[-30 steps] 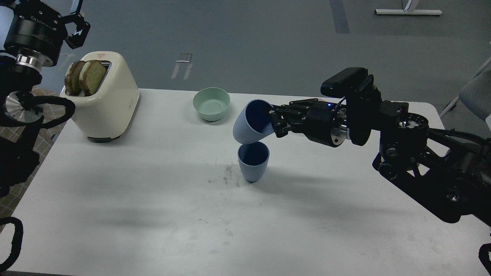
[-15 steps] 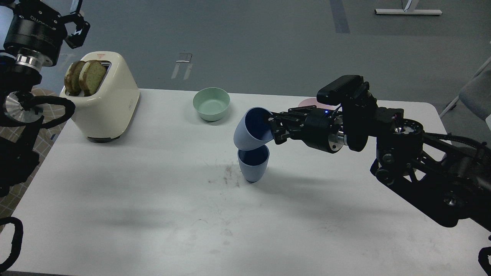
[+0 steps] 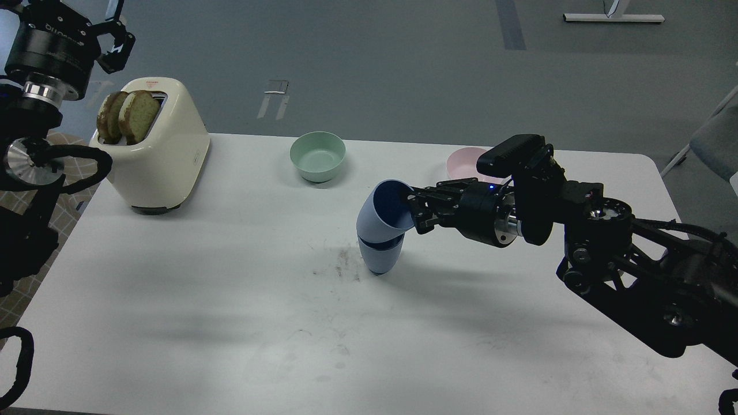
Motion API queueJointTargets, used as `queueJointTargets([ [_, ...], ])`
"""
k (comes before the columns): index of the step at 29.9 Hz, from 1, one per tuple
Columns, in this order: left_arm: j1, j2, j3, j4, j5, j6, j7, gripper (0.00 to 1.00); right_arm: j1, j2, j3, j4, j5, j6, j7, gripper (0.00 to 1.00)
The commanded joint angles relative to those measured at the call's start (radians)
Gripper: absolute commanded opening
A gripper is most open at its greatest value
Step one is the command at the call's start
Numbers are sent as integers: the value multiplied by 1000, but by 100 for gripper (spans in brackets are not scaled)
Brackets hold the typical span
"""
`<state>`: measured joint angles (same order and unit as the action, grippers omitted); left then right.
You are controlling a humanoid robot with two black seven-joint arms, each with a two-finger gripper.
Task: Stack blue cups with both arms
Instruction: 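Lower the held cup into the centered blue cup, then open the right hand and withdraw it from the stacked cups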
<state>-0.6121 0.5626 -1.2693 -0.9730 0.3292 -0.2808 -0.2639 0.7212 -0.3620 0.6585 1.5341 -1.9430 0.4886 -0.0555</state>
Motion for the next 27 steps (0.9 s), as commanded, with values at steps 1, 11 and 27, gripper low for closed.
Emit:
queueJointTargets([
  [1, 0, 0, 1, 0, 2, 0, 0, 98, 0, 1, -2, 1, -1, 0, 0, 0],
  [11, 0, 0, 1, 0, 2, 0, 0, 98, -16, 1, -2, 1, -16, 0, -1, 4],
  [27, 0, -1, -2, -1, 4, 0, 0, 98, -29, 1, -2, 3, -22, 0, 0, 14],
])
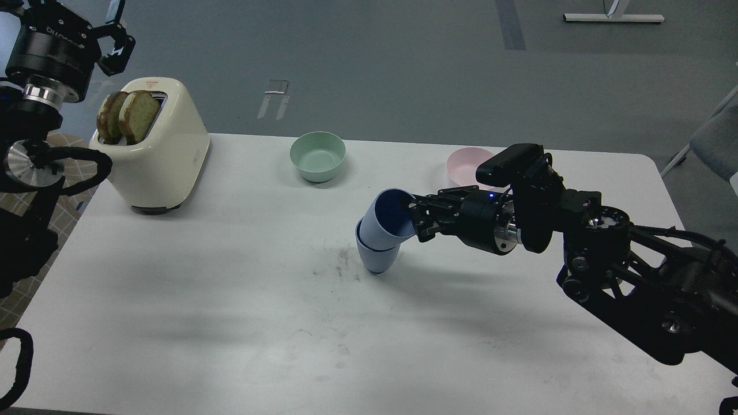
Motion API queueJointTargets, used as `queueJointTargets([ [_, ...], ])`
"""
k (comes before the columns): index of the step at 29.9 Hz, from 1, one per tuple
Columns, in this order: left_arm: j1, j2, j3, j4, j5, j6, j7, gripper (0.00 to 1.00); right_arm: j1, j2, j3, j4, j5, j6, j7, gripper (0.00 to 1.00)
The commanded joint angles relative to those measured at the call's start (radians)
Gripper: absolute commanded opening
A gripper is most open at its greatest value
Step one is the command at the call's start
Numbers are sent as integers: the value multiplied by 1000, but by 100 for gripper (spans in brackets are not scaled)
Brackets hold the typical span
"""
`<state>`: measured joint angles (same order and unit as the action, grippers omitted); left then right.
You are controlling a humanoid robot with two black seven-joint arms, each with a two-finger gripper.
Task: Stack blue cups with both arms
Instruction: 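Open the right hand and withdraw it from the stacked cups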
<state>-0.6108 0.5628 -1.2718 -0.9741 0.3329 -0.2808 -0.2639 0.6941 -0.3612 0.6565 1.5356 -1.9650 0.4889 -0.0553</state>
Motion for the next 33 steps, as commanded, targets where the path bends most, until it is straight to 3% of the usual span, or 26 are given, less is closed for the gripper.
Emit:
queueJointTargets([
  [1, -1, -1, 2, 0, 0, 0, 0, 98, -2, -1, 0, 1, 0, 0, 0, 15],
  [6, -1, -1, 2, 2, 0, 0, 0, 98, -2, 1, 0, 0, 0, 0, 0, 25],
  [14, -1, -3, 3, 2, 0, -1, 0, 98, -5, 2, 3, 0, 0, 0, 0, 27],
  [17, -1, -3, 3, 0, 0, -1, 0, 98, -7, 5, 11, 1, 1, 0, 0, 32],
  [20, -1, -1, 2, 0, -2, -1, 0, 98, -7, 14, 49, -3, 6, 0, 6, 63],
  [21, -1, 0, 2, 0, -2, -1, 0, 98, -7, 30, 102, -6, 18, 0, 9, 87],
  [22, -1, 2, 2, 0, -2, -1, 0, 98, -8, 54, 171, -9, 26, 0, 9, 99],
  [26, 0, 9, 3, 0, -3, -3, 0, 98, -10, 126, 351, -23, 84, 0, 9, 99],
  [33, 6, 11, 6, 0, -3, -3, 0, 98, 2, 212, 721, -144, 379, 0, 11, 100],
])
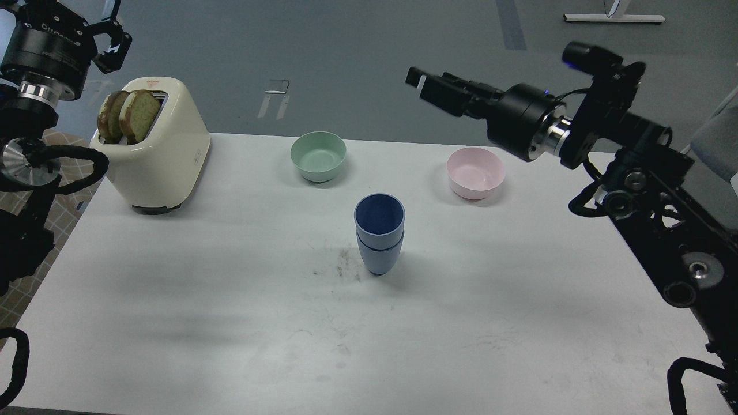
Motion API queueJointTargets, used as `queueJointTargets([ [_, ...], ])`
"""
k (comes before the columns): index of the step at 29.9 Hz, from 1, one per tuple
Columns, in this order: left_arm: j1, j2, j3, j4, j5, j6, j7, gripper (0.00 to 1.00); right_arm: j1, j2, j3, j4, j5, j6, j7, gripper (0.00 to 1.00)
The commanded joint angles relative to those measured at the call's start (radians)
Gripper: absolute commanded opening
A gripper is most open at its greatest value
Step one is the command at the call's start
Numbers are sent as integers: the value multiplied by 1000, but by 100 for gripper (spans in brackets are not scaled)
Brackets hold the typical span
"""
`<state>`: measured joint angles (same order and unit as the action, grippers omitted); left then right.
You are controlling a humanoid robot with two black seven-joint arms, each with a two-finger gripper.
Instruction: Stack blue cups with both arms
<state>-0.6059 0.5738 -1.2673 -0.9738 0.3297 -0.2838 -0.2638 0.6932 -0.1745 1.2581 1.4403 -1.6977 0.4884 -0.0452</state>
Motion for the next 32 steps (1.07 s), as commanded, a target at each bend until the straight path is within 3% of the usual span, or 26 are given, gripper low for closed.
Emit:
queueJointTargets([
  [1, 2, -2, 3, 0, 2, 0, 0, 98, 5, 27, 139, -57, 131, 0, 1, 100],
  [7, 3, -11, 3, 1, 2, -9, 2, 98, 6, 29, 271, -159, 311, 0, 1, 100],
  [13, 8, -20, 3, 1, 2, -9, 2, 98, 26, 27, 339, -326, 652, -206, 1, 100],
  [17, 9, -28, 2, 1, -3, -9, 2, 98, 93, 20, 345, -467, 791, -238, 4, 100],
  [24, 9, -29, 0, 1, -8, -9, 3, 98, 115, 27, 392, -512, 799, -281, 42, 100],
  [32, 18, -38, -1, 1, -8, -9, 12, 98, 124, 27, 397, -505, 799, -294, 44, 100],
])
